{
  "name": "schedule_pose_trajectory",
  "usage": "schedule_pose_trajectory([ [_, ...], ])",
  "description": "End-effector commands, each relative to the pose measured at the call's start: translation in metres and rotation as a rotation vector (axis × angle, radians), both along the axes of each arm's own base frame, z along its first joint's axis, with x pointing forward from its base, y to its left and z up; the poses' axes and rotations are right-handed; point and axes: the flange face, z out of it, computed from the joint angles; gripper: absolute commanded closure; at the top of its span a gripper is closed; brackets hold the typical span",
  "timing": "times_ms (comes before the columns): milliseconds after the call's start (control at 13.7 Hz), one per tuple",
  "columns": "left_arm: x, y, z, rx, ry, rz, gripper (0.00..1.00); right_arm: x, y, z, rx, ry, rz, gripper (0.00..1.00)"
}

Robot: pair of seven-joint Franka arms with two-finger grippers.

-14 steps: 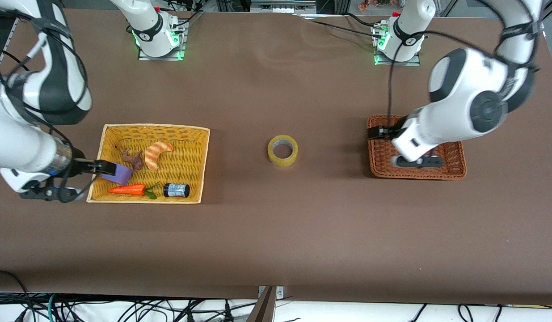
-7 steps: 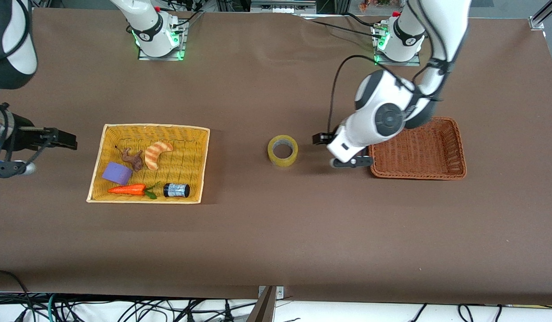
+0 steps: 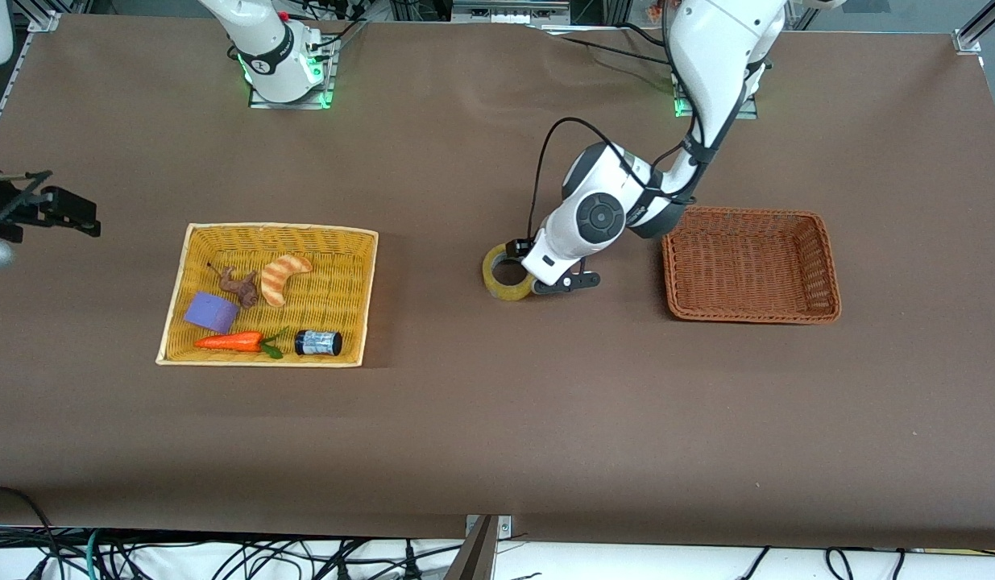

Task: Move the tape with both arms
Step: 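Lower the left gripper over the tape roll and grasp its rim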

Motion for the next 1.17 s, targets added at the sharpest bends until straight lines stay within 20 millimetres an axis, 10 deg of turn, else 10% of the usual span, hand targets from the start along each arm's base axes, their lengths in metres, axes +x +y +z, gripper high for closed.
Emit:
schedule_pose_trajectory([
  [0,0.012,-0.013,-0.004,-0.025,-0.018,0.036,0.02,-0.042,0.010,-0.008,-0.015,0.035,0.001,0.00],
  [366,0.020,-0.016,-0.023,-0.029,-0.064,-0.001,0.19,-0.036,0.014,0.010,-0.006,-0.043,0.021,0.00],
  [512,0.023,-0.012,-0.021,-0.033,-0.098,-0.097,0.91,-0.035,0.016,0.022,-0.007,-0.063,0.010,0.00],
  [585,0.025,-0.011,-0.018,-0.033,-0.102,-0.092,1.00,-0.035,0.017,0.023,-0.010,-0.067,-0.015,0.00],
  [1098,0.049,0.047,0.058,-0.013,-0.041,-0.121,1.00,-0.027,0.018,0.011,0.060,-0.060,-0.107,0.00],
])
